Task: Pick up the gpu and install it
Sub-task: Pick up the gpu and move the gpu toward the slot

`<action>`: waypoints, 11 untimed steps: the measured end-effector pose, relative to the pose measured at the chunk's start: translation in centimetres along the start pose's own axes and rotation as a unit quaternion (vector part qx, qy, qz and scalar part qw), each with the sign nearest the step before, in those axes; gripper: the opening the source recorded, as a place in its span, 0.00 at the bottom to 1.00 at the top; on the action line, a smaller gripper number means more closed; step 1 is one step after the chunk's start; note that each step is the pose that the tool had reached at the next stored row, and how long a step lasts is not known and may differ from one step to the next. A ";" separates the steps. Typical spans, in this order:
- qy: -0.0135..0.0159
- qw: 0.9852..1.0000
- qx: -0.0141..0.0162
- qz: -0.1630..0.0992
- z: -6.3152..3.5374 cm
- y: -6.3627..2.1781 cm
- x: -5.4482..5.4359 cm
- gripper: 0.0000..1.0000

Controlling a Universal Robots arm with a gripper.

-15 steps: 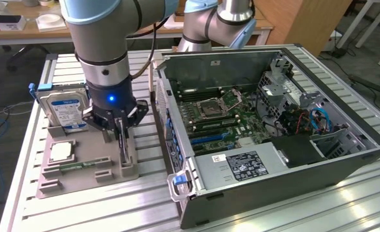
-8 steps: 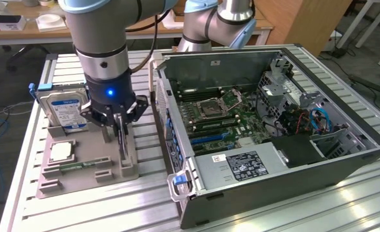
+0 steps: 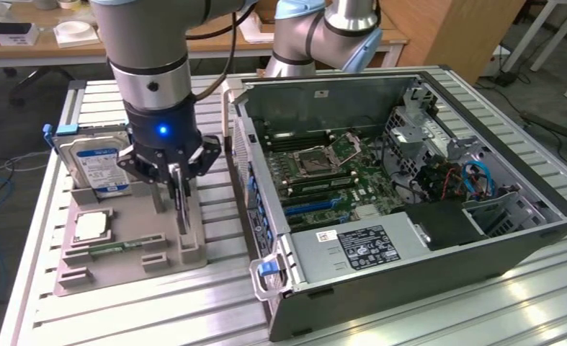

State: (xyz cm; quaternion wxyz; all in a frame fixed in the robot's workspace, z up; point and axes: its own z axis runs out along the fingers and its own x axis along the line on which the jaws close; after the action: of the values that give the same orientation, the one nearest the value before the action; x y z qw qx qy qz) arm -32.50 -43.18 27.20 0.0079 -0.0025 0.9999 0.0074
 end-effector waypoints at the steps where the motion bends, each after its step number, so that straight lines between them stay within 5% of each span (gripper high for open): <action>1: 0.000 1.000 0.000 0.000 -0.15 0.00 0.0 0.27; 11: 0.000 1.000 0.000 0.000 -1.84 0.03 0.0 0.27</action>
State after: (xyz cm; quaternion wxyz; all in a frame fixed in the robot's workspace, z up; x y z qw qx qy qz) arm -32.50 -43.17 29.04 0.0079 -0.0025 0.9999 0.0073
